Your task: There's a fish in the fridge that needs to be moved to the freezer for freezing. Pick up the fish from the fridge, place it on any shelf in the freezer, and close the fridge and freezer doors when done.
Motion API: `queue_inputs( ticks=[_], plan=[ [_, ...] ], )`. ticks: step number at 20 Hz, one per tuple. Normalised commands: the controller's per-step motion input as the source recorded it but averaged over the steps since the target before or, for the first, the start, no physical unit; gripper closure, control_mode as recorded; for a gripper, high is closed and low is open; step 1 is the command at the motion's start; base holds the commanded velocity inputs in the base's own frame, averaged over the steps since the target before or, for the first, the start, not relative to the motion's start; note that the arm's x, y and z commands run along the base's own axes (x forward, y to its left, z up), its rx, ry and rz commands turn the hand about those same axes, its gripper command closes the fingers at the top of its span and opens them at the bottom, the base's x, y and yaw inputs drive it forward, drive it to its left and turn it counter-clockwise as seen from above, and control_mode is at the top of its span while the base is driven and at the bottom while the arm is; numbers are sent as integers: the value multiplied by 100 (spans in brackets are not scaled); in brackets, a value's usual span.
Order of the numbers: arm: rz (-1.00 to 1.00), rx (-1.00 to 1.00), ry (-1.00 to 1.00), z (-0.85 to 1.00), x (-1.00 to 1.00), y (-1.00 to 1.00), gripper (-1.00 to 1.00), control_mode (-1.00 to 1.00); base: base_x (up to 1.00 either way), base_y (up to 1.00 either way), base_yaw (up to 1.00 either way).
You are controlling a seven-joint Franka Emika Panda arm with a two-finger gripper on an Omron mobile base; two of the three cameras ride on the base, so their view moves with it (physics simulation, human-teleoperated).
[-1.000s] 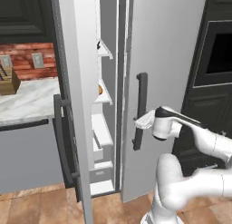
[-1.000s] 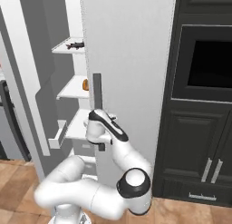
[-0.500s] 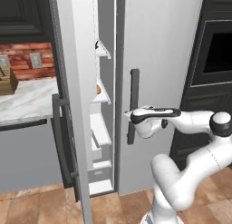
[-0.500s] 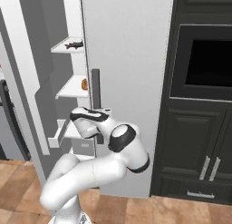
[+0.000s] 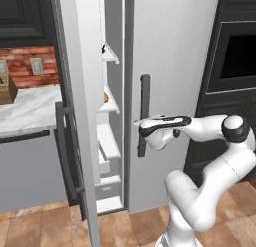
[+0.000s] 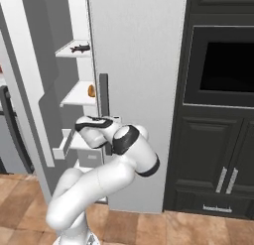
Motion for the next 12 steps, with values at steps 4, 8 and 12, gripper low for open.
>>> queue_inputs(
  ticks=[4,8,12],
  plan=[
    [0,0,0,10,65,5,-100,-100,0,0,0],
    [-8,0,-14,55,-56,-6,-100,-100,0,0,0],
    [-8,0,-33,80,-57,1,-100,-100,0,0,0]
  ],
)
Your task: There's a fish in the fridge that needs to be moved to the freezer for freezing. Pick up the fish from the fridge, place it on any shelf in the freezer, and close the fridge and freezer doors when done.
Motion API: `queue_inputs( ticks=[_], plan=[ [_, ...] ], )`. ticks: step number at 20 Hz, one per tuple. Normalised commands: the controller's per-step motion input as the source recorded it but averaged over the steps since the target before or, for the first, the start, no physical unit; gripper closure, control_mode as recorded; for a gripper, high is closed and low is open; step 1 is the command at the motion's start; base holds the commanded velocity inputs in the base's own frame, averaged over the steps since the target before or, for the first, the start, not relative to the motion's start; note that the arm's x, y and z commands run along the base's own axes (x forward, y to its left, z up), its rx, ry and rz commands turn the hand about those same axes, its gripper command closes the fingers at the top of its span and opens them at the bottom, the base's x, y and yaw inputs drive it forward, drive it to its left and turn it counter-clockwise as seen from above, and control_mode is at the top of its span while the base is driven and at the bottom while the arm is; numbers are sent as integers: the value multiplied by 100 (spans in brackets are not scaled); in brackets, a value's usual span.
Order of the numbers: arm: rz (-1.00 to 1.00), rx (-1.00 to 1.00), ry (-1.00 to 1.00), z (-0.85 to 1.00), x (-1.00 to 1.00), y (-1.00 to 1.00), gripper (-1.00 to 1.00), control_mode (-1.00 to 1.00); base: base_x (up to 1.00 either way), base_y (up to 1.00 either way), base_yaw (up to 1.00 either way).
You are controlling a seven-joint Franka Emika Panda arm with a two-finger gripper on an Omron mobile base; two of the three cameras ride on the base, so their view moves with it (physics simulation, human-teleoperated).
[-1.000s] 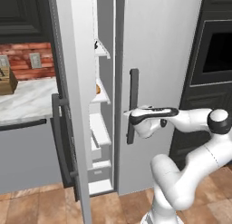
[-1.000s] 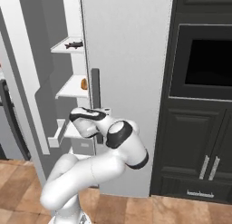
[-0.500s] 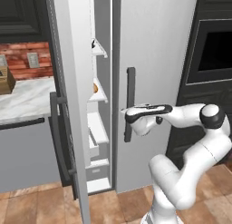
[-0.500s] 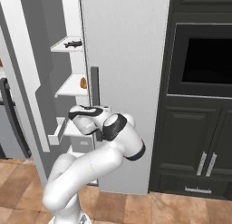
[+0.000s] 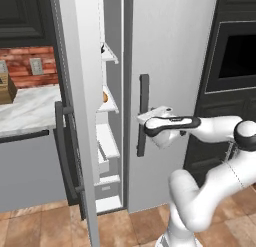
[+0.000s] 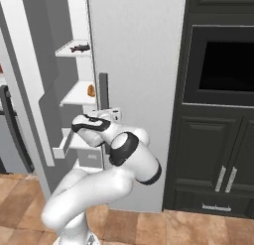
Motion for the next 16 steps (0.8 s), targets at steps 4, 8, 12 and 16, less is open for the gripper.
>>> queue_inputs(
  ticks=[4,8,12,16],
  plan=[
    [-8,0,-36,81,-58,2,-100,-100,0,0,0],
    [-10,0,-34,78,-84,0,-100,-100,0,0,0],
    [-16,-3,-14,94,-83,0,-100,-100,0,0,0],
    [-13,-17,0,100,-44,0,-100,-100,0,0,0]
  ],
)
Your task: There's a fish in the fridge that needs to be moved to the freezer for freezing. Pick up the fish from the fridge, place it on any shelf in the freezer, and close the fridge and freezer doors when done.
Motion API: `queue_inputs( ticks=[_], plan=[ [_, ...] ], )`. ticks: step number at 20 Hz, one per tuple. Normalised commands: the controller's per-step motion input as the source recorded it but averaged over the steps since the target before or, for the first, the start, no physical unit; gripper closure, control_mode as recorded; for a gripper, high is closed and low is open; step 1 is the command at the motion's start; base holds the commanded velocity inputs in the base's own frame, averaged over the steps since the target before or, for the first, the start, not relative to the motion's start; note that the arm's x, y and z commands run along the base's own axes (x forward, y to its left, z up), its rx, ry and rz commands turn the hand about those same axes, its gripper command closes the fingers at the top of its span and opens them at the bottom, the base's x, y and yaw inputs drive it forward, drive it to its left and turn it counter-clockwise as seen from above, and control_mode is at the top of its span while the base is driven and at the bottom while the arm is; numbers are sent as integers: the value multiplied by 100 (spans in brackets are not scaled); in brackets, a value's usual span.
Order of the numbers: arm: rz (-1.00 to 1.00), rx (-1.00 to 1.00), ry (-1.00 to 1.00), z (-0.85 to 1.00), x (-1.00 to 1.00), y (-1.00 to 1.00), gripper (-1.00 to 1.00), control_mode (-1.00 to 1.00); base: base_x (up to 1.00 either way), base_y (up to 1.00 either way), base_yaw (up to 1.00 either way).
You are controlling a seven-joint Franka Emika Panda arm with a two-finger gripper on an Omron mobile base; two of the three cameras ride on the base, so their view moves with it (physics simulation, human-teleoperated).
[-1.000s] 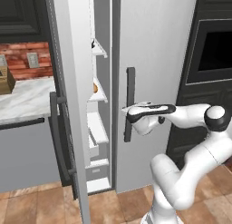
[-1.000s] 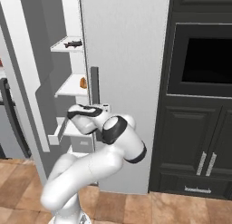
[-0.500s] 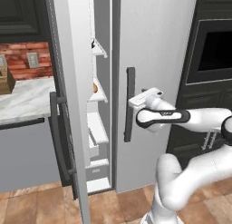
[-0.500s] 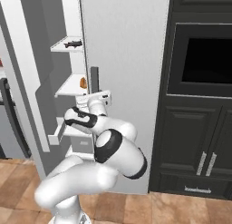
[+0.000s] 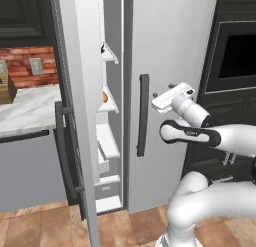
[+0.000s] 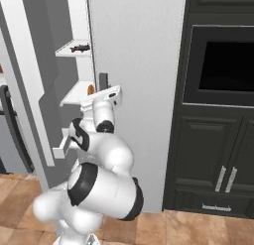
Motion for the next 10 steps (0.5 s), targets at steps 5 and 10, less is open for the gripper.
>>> queue_inputs(
  ticks=[5,10],
  plan=[
    [-13,-37,24,91,-60,0,-100,-100,0,0,0],
    [-8,-41,50,67,-73,-11,-100,-100,0,0,0]
  ],
)
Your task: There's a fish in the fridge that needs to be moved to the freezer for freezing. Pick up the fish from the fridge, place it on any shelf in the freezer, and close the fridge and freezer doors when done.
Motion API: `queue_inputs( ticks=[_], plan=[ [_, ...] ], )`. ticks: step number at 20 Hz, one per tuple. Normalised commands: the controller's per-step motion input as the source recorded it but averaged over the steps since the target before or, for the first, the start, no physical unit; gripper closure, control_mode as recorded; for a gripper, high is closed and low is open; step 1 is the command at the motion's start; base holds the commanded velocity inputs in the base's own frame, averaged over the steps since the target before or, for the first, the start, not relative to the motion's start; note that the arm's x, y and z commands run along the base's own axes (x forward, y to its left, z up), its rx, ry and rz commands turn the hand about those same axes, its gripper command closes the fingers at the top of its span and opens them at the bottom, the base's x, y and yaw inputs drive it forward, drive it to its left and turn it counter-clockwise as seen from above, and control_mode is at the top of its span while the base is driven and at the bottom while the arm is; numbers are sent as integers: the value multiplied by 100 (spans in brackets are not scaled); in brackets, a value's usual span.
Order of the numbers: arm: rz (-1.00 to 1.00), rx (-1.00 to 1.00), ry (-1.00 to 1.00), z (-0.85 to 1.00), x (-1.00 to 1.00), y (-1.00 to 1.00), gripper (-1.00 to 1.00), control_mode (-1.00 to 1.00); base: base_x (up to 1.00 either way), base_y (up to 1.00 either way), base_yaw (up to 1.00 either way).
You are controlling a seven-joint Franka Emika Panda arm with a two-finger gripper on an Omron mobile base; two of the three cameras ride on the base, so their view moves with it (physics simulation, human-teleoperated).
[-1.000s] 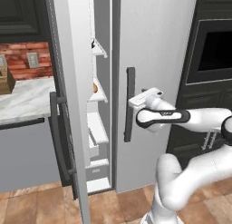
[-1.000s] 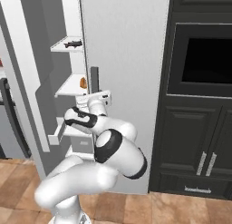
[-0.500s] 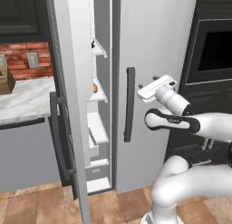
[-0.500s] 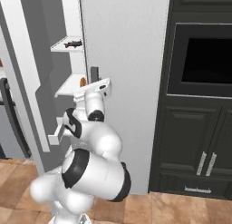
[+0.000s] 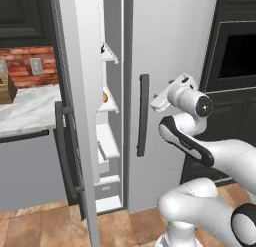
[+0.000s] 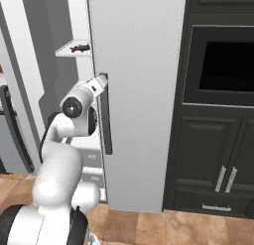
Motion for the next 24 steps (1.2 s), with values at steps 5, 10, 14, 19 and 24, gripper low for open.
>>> queue_inputs(
  ticks=[5,10,14,19,24],
  plan=[
    [-11,-36,51,88,-55,1,-100,-100,0,0,0],
    [-12,-40,14,4,-86,45,-100,-100,0,0,0],
    [0,-24,-23,-100,-72,83,-100,-100,0,0,0],
    [5,-10,-25,-74,-70,84,-100,-100,0,0,0],
    [3,-18,-2,-28,-40,96,-100,-100,0,0,0]
  ],
)
